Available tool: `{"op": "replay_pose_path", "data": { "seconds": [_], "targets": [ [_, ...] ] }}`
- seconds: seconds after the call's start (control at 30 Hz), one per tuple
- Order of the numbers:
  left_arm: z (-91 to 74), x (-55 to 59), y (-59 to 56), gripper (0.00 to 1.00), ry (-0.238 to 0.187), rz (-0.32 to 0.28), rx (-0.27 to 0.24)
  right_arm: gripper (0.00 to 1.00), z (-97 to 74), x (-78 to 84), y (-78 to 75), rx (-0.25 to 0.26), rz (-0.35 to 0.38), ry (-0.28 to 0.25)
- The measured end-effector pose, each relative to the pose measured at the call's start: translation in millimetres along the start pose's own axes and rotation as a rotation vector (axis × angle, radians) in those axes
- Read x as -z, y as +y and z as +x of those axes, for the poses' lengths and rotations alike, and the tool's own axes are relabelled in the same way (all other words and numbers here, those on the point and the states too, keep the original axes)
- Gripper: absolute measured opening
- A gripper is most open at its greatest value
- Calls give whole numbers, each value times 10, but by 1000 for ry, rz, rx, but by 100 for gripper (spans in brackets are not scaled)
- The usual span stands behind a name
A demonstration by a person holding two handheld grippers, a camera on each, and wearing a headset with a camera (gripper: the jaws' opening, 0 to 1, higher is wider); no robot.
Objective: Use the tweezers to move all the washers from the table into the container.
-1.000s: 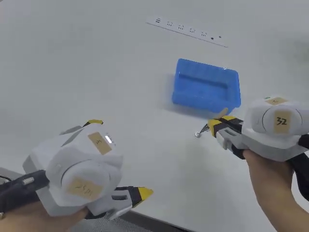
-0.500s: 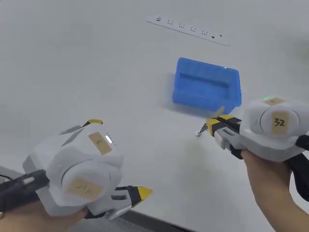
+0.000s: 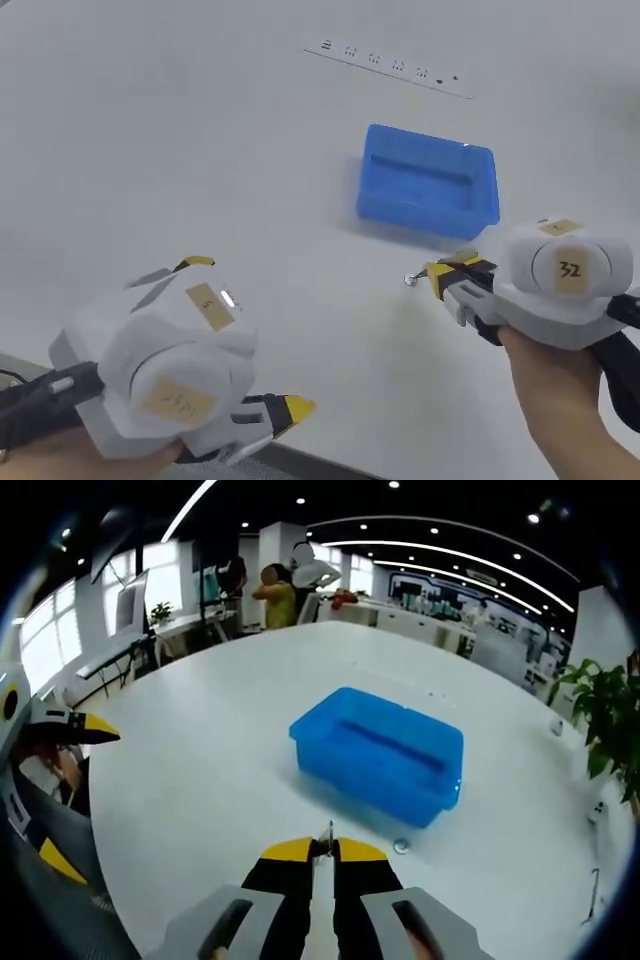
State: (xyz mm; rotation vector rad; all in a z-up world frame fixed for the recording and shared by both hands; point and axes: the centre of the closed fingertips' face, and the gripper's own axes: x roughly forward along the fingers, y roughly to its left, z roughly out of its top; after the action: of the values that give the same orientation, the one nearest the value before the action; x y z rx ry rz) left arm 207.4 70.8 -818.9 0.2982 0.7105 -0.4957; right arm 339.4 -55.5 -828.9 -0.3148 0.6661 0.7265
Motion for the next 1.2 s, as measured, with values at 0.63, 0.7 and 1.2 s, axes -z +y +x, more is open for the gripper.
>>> {"op": "replay_pose_path", "data": {
  "seconds": [0.63,0.7,1.2],
  "targets": [
    [-4,10,15,96,4,5,-8,2,-37,67,15,-21,27,60],
    [-3,16,10,96,9,9,-7,3,-31,67,-3,-12,29,65],
    [-1,24,26,96,14,11,-15,2,-17,29,-38,-37,34,200]
  ]
}}
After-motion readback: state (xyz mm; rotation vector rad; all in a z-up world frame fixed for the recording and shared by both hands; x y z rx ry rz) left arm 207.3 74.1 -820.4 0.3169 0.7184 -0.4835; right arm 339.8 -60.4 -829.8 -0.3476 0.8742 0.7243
